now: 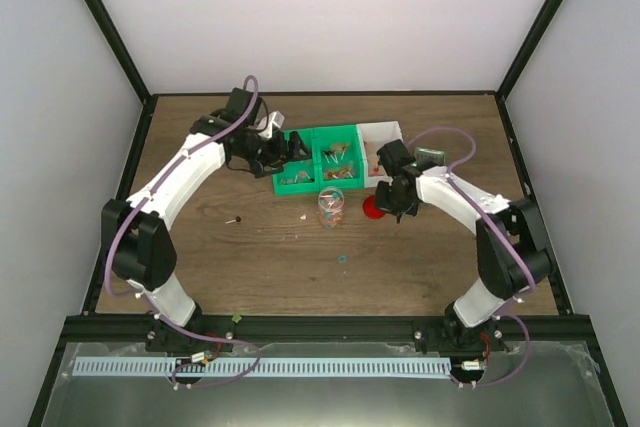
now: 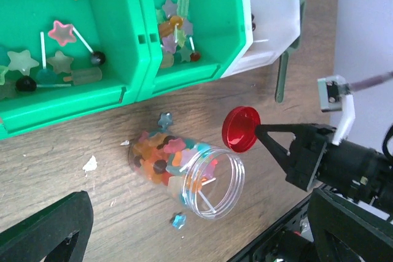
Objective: Pack the candies
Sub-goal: Pick up the bottle lid at the center of the board.
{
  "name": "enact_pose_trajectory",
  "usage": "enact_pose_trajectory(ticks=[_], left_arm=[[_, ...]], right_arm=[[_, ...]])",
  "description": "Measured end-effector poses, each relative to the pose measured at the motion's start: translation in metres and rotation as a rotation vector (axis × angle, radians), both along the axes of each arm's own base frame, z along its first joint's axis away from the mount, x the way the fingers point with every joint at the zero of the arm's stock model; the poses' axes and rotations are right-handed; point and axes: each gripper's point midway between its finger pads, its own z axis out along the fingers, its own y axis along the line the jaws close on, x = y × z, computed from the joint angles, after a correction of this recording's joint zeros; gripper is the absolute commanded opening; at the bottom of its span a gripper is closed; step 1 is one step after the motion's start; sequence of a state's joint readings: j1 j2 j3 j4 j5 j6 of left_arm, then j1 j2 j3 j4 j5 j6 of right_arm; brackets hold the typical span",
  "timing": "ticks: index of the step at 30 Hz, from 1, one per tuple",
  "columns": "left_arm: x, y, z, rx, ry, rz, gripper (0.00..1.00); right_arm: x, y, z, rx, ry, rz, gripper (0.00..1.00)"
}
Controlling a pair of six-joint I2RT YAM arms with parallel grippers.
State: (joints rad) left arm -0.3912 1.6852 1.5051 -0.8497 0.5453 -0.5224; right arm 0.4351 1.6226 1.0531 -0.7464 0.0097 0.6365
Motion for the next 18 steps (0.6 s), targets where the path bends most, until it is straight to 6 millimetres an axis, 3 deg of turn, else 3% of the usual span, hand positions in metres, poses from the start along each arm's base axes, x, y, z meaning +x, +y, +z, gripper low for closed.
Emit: enact_pose_trajectory(ticks=[10,16,18], left_arm=[[0.009,-0.010,0.029,-0.157,-0.070,0.020,1.00],[-0.004,-0.025,0.065,-0.393,-0.138,-0.004,1.00],[-0.012,-0.025,0.073,-0.458,-0.151,0.005,1.00]], right_arm=[[0.014,0.020,0.067,0.173,-0.152,0.025,0.01],[0.027,0.060,0.161,0.553,-0.393,0.160,0.01],[0.030,0.067,0.183,0.655,-0.453,0.197,0.01]])
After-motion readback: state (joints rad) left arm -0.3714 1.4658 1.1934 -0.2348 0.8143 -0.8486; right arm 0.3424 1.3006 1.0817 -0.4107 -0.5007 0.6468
